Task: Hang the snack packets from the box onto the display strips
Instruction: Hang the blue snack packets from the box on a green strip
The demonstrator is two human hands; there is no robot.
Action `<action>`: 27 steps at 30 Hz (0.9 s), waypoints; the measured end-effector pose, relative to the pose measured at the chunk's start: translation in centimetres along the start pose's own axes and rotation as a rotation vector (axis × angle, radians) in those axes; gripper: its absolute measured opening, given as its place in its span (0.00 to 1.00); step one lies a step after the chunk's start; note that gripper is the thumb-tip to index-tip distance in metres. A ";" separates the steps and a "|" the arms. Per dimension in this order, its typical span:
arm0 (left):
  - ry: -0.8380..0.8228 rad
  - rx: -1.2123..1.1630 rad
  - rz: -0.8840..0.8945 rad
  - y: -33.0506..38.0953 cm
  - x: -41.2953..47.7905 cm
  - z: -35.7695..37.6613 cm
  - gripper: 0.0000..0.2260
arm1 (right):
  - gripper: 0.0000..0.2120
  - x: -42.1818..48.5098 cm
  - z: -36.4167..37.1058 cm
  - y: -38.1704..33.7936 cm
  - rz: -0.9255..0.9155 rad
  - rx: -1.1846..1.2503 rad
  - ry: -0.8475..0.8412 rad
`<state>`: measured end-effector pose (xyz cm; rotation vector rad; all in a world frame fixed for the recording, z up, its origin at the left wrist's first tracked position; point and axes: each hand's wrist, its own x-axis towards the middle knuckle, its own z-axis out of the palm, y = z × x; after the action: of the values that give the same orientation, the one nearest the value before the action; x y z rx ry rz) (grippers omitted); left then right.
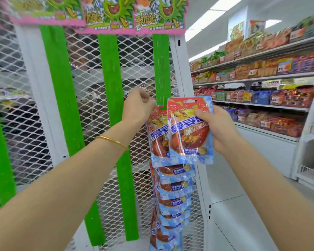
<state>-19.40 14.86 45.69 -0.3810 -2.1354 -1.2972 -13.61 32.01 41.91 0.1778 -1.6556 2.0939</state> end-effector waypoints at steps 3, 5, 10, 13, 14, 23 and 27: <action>-0.046 -0.173 0.005 0.7 1.1 -0.1 0.05 | 0.04 2.2 1.3 -1.5 -0.025 0.016 -0.003; -0.102 -0.324 -0.056 1.1 1.4 0.1 0.05 | 0.03 3.6 2.4 -2.4 -0.015 0.032 -0.029; -0.158 -0.767 -0.366 1.4 1.5 -0.2 0.25 | 0.05 5.6 5.3 -4.3 0.011 -0.009 -0.043; -0.225 -0.807 -0.398 1.2 1.5 -0.7 0.29 | 0.06 6.1 6.5 -4.8 0.012 -0.076 -0.018; -0.236 -0.796 -0.394 1.2 1.6 -0.8 0.29 | 0.07 6.3 6.8 -4.7 0.006 -0.088 -0.013; -0.243 -0.732 -0.369 1.3 1.5 -0.7 0.27 | 0.07 6.9 6.9 -2.6 -0.019 -0.207 0.060; -0.242 -0.713 -0.347 1.1 1.6 -0.6 0.26 | 0.06 6.5 6.6 -2.1 0.013 -0.215 0.053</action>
<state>-19.90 14.75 47.65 -0.4820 -1.9108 -2.3176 -19.61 27.88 48.02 0.0415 -1.8385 1.8960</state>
